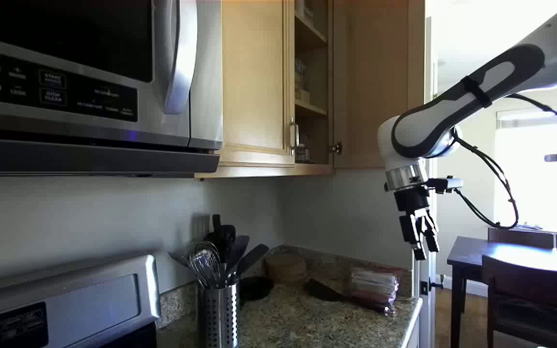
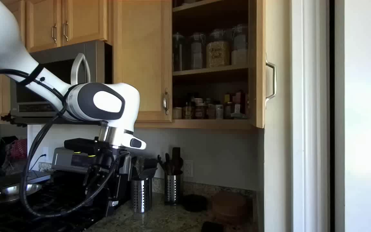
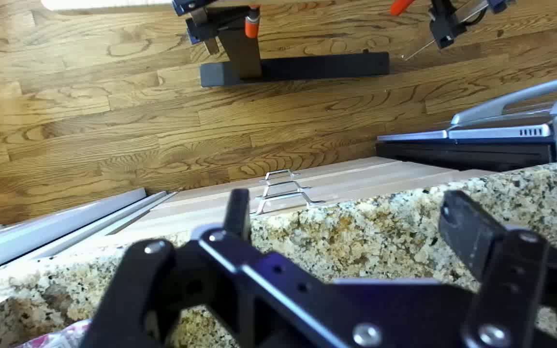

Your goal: Close the right cabinet door

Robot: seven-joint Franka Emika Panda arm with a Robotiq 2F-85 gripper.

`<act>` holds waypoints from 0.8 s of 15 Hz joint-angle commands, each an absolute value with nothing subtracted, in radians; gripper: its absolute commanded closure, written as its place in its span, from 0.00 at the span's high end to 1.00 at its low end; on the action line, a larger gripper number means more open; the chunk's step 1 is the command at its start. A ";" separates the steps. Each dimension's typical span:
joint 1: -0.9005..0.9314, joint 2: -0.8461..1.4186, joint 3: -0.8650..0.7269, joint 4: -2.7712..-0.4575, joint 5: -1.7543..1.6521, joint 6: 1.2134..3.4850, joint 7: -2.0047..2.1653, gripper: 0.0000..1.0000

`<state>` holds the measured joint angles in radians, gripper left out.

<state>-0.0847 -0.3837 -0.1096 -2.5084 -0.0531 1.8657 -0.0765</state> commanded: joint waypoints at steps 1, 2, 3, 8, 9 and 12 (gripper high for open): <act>-0.088 -0.383 -0.107 -2.506 -0.052 1.863 -0.077 1.00; -0.088 -0.383 -0.107 -2.506 -0.052 1.863 -0.077 1.00; -0.088 -0.383 -0.107 -2.506 -0.052 1.863 -0.077 1.00; -0.088 -0.383 -0.107 -2.506 -0.052 1.863 -0.077 1.00; -0.088 -0.383 -0.107 -2.506 -0.052 1.863 -0.077 1.00; -0.111 -0.387 -0.135 -2.478 -0.032 1.959 -0.065 1.00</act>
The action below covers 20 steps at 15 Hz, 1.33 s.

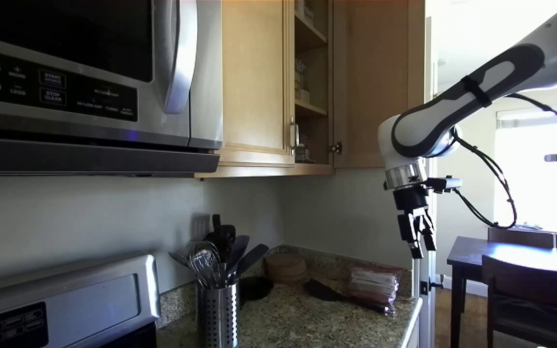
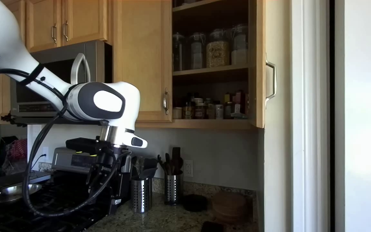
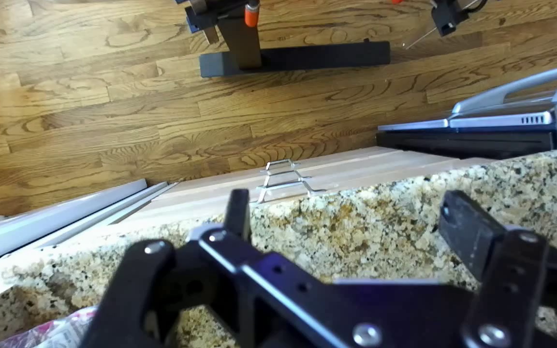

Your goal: Close the right cabinet door

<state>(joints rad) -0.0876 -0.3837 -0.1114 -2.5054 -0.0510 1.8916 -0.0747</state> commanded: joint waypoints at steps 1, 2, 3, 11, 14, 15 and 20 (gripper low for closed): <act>-0.118 -0.388 -0.142 -2.468 -0.029 1.990 -0.065 1.00; -0.130 -0.390 -0.152 -2.452 -0.034 2.029 -0.065 1.00; -0.140 -0.387 -0.161 -2.439 -0.035 2.062 -0.066 1.00; -0.199 -0.440 -0.263 -2.378 -0.051 2.216 -0.213 1.00; -0.197 -0.420 -0.261 -2.365 -0.044 2.206 -0.198 1.00; -0.197 -0.422 -0.262 -2.365 -0.044 2.206 -0.199 1.00; -0.184 -0.432 -0.284 -2.358 -0.021 2.232 -0.257 1.00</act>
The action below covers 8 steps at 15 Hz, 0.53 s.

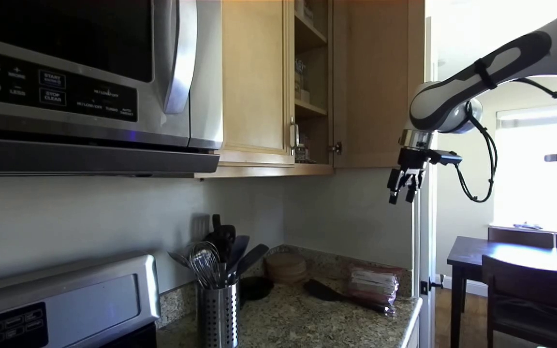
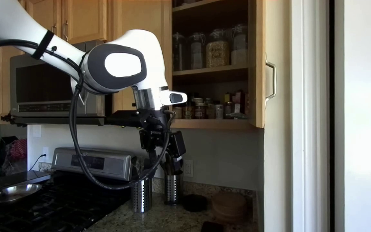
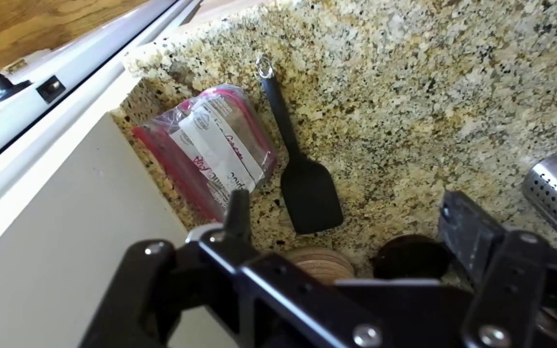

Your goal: Close the right cabinet door

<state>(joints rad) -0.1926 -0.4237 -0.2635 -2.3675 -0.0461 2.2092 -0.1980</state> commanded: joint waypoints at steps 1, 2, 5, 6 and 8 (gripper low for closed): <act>-0.189 -0.434 -0.293 -2.353 -0.027 2.255 -0.276 1.00; -0.194 -0.434 -0.306 -2.343 -0.031 2.268 -0.305 1.00; -0.200 -0.435 -0.352 -2.318 -0.034 2.282 -0.394 1.00; -0.202 -0.434 -0.370 -2.310 -0.031 2.283 -0.419 1.00; -0.208 -0.429 -0.400 -2.292 -0.031 2.278 -0.456 1.00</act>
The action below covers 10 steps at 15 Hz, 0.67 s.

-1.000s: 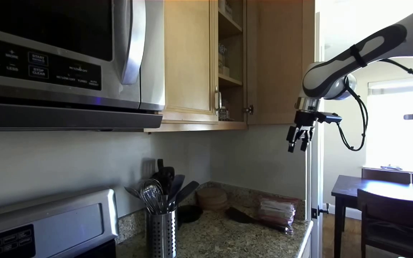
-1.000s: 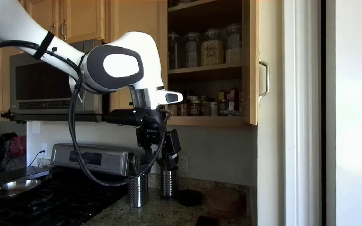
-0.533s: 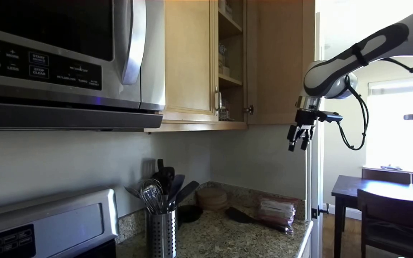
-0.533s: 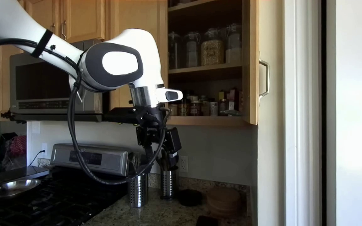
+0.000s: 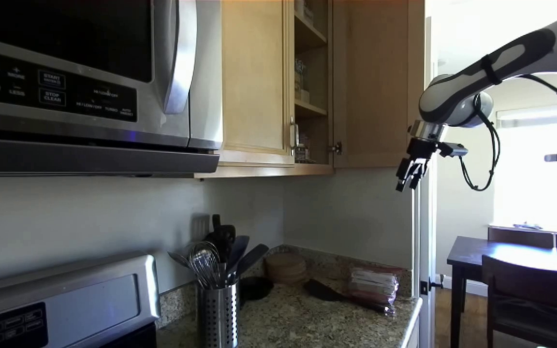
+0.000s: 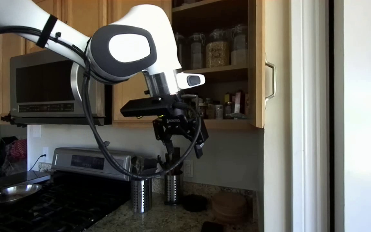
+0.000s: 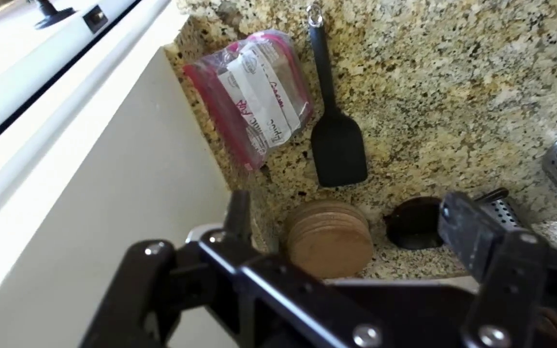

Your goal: Close the right cabinet door

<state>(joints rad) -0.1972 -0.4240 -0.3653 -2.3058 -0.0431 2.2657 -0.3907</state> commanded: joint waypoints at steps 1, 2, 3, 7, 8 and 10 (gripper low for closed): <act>-0.207 -0.427 -0.417 -2.283 -0.026 2.270 -0.478 1.00; -0.210 -0.425 -0.431 -2.275 -0.028 2.265 -0.494 1.00; -0.213 -0.423 -0.441 -2.267 -0.029 2.265 -0.503 1.00; -0.222 -0.431 -0.481 -2.231 -0.016 2.255 -0.520 1.00; -0.235 -0.455 -0.482 -2.222 -0.023 2.243 -0.515 1.00; -0.249 -0.460 -0.491 -2.203 -0.026 2.262 -0.505 1.00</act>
